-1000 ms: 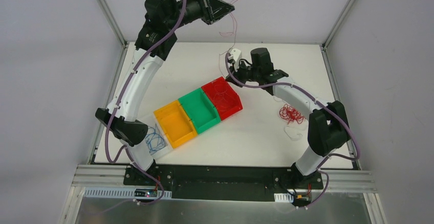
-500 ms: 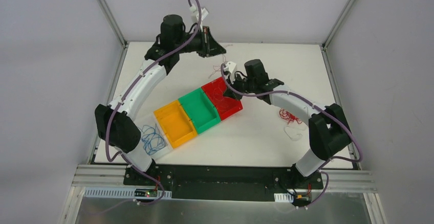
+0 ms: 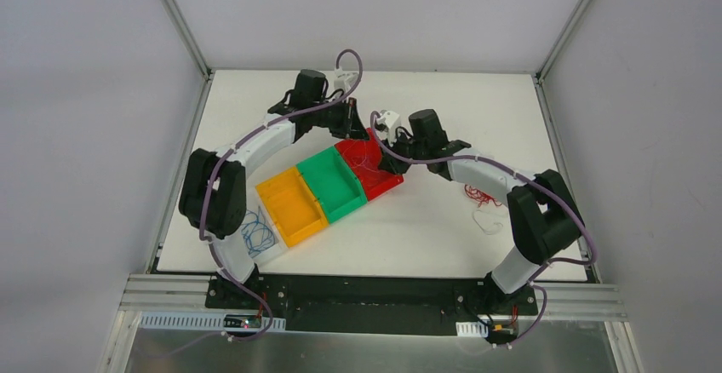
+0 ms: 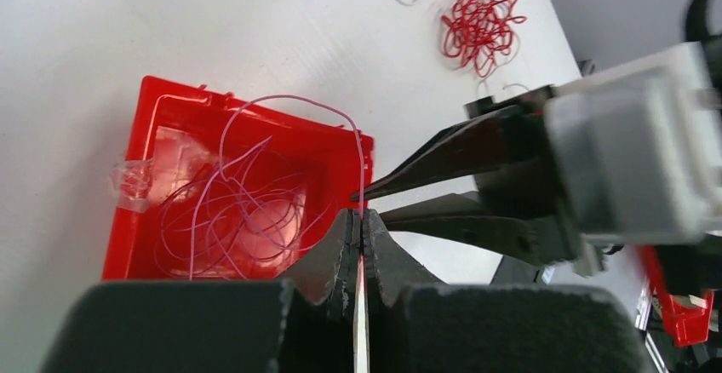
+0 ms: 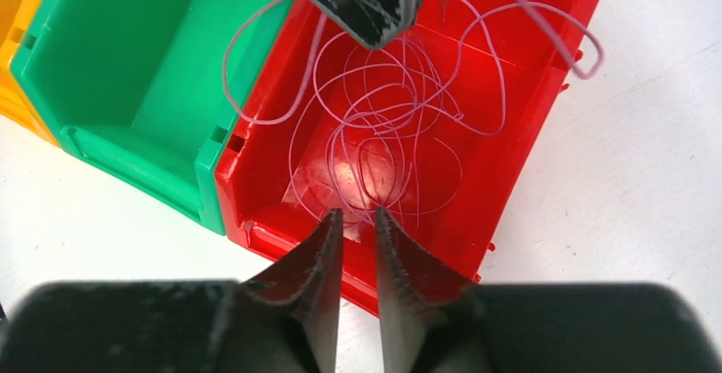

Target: Untangle the cables

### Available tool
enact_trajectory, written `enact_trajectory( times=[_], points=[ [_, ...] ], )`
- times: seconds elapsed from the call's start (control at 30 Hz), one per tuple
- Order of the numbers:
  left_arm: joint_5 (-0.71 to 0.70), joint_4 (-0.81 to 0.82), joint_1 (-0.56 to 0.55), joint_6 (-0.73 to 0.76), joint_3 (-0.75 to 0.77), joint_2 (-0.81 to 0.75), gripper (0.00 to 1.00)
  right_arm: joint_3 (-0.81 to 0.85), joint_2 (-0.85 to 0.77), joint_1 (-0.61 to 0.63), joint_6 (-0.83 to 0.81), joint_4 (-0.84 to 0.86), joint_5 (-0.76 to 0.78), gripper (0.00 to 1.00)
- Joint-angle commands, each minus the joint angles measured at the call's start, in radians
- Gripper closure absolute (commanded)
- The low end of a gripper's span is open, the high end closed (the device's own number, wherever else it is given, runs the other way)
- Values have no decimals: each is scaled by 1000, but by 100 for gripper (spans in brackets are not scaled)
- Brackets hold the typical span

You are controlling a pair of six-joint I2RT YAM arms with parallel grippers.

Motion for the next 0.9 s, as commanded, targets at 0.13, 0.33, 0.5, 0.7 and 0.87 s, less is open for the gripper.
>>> enact_trajectory(
  times=[0.13, 0.33, 0.5, 0.7, 0.87],
  points=[
    [-67, 19, 3, 86, 24, 126, 100, 49, -55, -29, 61, -80, 27, 62],
    [-136, -61, -30, 155, 95, 228, 100, 62, -112, -53, 72, -154, 33, 54],
    [-219, -136, -84, 205, 158, 289, 100, 78, -170, -93, 80, -228, 47, 54],
    [-323, -227, -151, 320, 191, 298, 100, 66, -248, -117, 40, -272, 48, 53],
    [-354, -285, -168, 338, 222, 251, 100, 46, -295, -132, 2, -307, 56, 52]
  ],
)
